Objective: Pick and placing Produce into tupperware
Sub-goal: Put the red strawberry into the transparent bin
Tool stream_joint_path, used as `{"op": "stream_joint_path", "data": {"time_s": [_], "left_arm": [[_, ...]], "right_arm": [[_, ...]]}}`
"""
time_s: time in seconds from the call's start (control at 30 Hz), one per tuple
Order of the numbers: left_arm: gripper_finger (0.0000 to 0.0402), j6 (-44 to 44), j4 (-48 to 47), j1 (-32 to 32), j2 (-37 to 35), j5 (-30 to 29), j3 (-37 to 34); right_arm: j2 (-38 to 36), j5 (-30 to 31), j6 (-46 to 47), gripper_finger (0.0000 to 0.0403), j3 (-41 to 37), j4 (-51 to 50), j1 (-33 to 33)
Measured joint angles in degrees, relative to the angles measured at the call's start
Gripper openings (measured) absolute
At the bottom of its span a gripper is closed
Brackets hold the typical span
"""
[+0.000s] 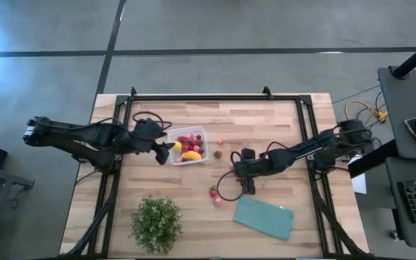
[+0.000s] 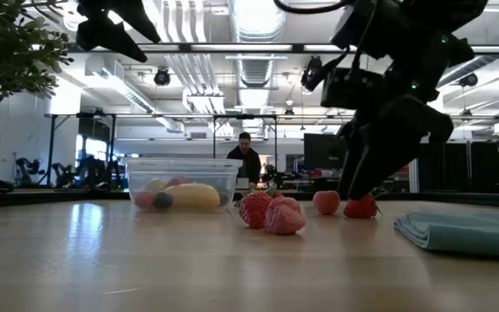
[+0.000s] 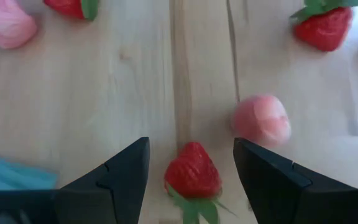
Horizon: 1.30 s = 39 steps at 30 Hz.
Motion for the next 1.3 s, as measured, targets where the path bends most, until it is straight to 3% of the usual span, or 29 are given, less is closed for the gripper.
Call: {"op": "stream_joint_path", "data": {"time_s": [0.33,0.83,1.3], "left_arm": [[0.0258,3.67,-0.13,0.00,-5.82,0.01,-1.27],[0.0258,8.68,-0.17,0.00,-4.49,0.12,-1.30],[0.0258,8.66,0.17,0.00,-4.77,0.31,-1.31]], "right_arm": [[2.46,1.46,5.69,0.0226,2.86,-4.83,0.55],[4.64,2.53,6.70,0.0224,3.03,-7.65,1.77],[5.98,7.68,7.51,0.0138,5.23,-9.61,1.97]]}}
